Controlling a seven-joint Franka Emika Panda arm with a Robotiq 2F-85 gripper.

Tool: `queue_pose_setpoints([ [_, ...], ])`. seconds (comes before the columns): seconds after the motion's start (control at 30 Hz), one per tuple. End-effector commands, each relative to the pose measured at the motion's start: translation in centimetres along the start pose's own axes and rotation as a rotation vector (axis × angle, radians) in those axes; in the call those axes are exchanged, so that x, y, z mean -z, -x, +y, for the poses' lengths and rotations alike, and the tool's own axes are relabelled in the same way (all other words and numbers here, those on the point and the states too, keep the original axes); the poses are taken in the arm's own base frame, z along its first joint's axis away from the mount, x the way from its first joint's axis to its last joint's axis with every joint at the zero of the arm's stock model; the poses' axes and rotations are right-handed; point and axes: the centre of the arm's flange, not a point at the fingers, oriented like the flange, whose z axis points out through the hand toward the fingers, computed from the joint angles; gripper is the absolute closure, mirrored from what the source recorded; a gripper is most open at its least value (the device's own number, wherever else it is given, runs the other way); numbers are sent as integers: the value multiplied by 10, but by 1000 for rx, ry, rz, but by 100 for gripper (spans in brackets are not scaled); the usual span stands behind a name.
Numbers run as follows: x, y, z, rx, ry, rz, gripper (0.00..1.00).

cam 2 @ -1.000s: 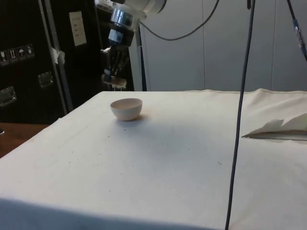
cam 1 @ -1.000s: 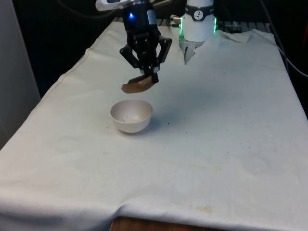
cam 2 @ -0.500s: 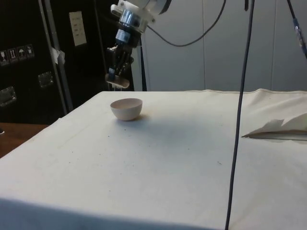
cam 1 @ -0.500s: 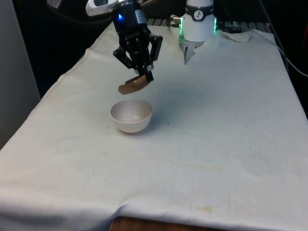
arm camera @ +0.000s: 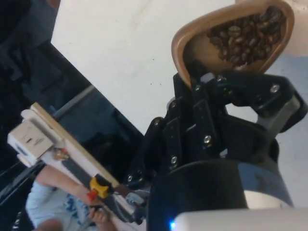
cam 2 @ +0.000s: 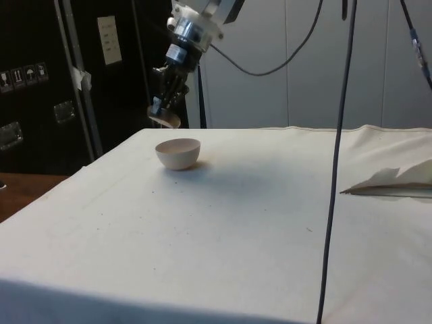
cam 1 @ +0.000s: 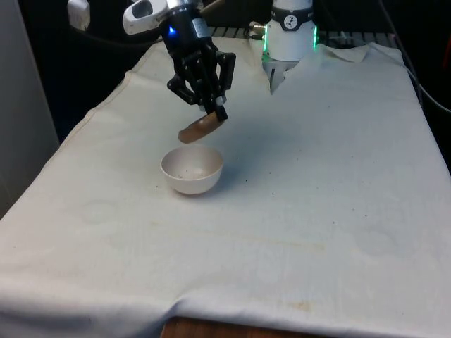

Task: Pour the coffee beans from the cup into the bowl.

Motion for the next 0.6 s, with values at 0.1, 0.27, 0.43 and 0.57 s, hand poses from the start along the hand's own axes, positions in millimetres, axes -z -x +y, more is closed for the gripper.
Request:
queue_pose_setpoints([
  [0.1,-1,1,5,-13,-37,3,99],
  [0.27,0,5,11,-23,-65,3,99],
  [0.43,-1,8,17,-41,-116,4,99],
  [0.57,-2,10,22,-51,-144,7,99],
])
